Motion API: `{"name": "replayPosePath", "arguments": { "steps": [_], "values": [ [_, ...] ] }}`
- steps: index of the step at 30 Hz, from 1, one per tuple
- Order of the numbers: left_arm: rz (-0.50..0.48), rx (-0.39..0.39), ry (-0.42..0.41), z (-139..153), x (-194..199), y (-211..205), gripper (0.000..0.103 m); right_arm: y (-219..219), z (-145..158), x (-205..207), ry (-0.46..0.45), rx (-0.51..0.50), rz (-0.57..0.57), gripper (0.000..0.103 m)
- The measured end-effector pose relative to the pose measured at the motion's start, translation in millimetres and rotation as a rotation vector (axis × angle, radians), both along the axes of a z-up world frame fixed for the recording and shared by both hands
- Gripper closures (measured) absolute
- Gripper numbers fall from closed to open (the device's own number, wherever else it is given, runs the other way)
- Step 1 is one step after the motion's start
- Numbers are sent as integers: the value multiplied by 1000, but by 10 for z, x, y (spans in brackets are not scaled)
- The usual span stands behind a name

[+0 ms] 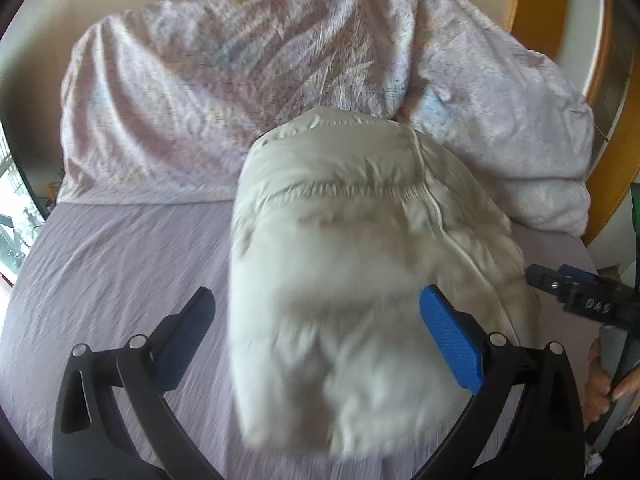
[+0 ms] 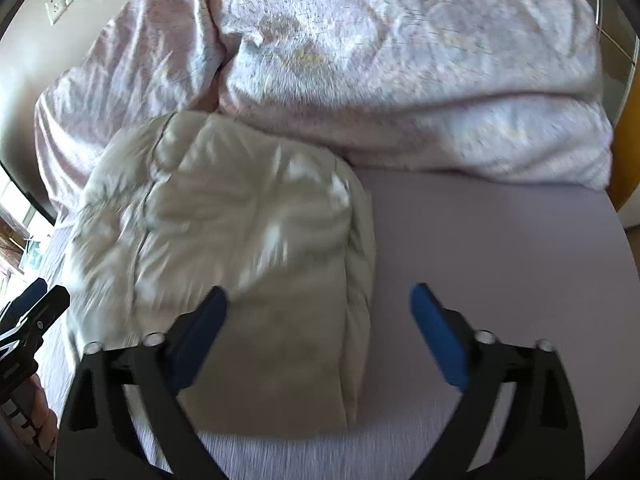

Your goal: Fold large clothes

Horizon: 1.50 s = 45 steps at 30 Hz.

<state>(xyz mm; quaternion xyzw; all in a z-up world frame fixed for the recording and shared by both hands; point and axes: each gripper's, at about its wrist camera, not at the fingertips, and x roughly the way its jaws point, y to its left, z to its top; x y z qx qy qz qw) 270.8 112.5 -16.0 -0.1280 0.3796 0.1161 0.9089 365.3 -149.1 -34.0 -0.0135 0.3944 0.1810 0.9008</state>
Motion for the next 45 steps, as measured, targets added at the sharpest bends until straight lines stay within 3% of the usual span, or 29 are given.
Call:
{"name": "replayPosePath", "arguments": {
  "steps": [6, 16, 26, 45],
  "values": [
    [15, -29, 12, 75, -648, -87, 2, -194, 59, -637, 39, 11, 16, 1],
    [18, -82, 71, 72, -1247, -270, 2, -194, 2, -1423, 81, 66, 92, 1],
    [-4, -101, 70, 65, -1433, -370, 2, -212, -74, -1584, 103, 115, 93, 1],
    [-52, -103, 51, 76, -1310, -416, 2, -114, -62, -1635, 68, 114, 125, 1]
  ]
}}
